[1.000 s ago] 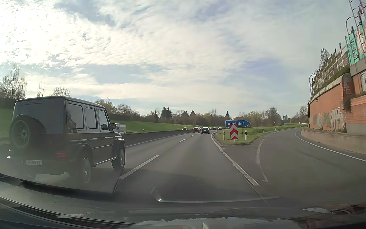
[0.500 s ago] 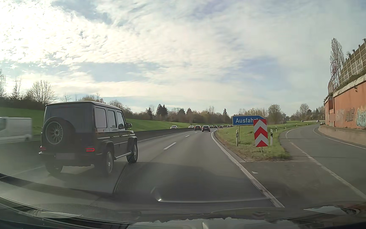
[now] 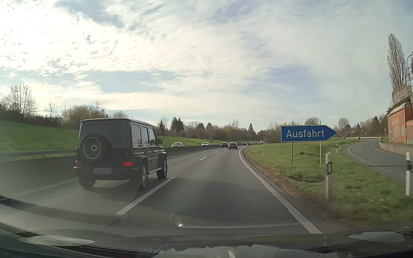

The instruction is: Follow the waypoints while adhering to traffic rules and regulations

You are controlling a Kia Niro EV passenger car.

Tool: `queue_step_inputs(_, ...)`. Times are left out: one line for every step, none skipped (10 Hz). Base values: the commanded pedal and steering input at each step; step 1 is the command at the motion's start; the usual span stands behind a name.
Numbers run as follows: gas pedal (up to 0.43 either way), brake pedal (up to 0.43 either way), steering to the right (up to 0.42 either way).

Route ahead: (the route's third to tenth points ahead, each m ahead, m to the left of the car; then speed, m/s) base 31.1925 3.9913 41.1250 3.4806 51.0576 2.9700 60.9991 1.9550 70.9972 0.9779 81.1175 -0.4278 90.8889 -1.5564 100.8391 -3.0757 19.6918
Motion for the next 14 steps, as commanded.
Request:
queue_step_inputs(0.220, 0.000, 0.005)
queue_step_inputs(0.220, 0.000, 0.005)
queue_step_inputs(0.220, 0.000, 0.005)
queue_step_inputs(0.220, 0.000, 0.005)
queue_step_inputs(0.220, 0.000, 0.005)
queue_step_inputs(0.220, 0.000, 0.005)
queue_step_inputs(0.220, 0.000, 0.005)
queue_step_inputs(0.220, 0.000, 0.005)
queue_step_inputs(0.220, 0.000, 0.005)
queue_step_inputs(0.220, 0.000, 0.005)
queue_step_inputs(0.220, 0.000, 0.005)
queue_step_inputs(0.220, 0.000, 0.005)
queue_step_inputs(0.220, 0.000, 0.005)
queue_step_inputs(0.220, 0.000, 0.005)
